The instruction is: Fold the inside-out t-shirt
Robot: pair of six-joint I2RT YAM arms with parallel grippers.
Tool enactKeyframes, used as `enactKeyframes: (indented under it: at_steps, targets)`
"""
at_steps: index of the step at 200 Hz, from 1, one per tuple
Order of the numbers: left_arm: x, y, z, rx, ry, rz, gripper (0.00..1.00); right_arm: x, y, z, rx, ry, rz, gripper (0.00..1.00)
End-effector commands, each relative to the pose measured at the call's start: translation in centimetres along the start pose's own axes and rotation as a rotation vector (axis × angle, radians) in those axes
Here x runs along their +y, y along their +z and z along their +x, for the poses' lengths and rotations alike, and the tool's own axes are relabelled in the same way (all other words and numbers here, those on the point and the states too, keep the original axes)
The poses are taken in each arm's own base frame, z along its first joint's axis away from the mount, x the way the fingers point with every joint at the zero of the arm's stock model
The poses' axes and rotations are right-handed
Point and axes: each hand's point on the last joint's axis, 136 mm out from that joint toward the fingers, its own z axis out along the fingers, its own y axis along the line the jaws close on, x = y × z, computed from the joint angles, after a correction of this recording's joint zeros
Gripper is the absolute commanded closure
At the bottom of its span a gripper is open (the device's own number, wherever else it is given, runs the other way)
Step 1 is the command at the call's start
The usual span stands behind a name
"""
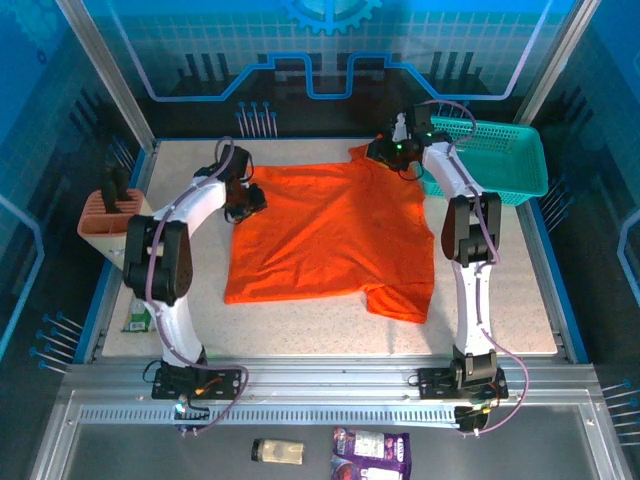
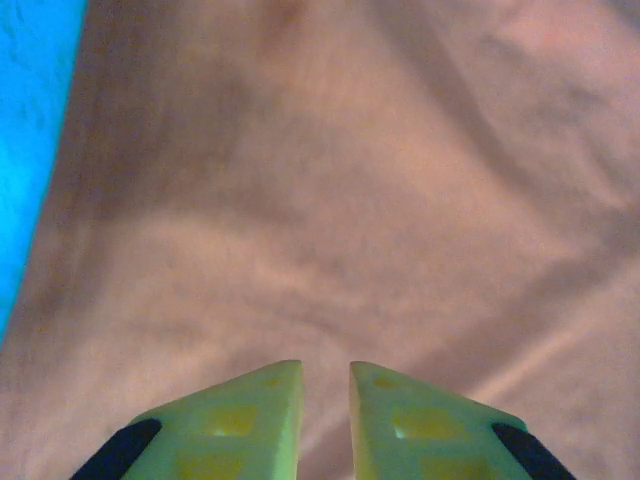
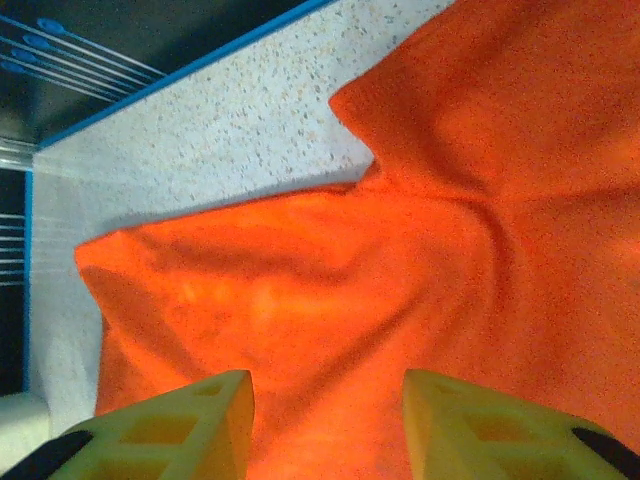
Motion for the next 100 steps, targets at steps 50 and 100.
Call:
enactKeyframes:
  at_steps: [50,100]
  targets:
    - [3.9,5.3,-4.5,0.048,-0.038,-0.120,0.85,-6.0,-0.1,4.6,0.105,0.069,0.121,0.56]
    - [8.4,5.9,-4.0,0.081,-0.168,-0.120,0.85,-9.5,0.9,6.5,0.140,0.105,0.192,0.56]
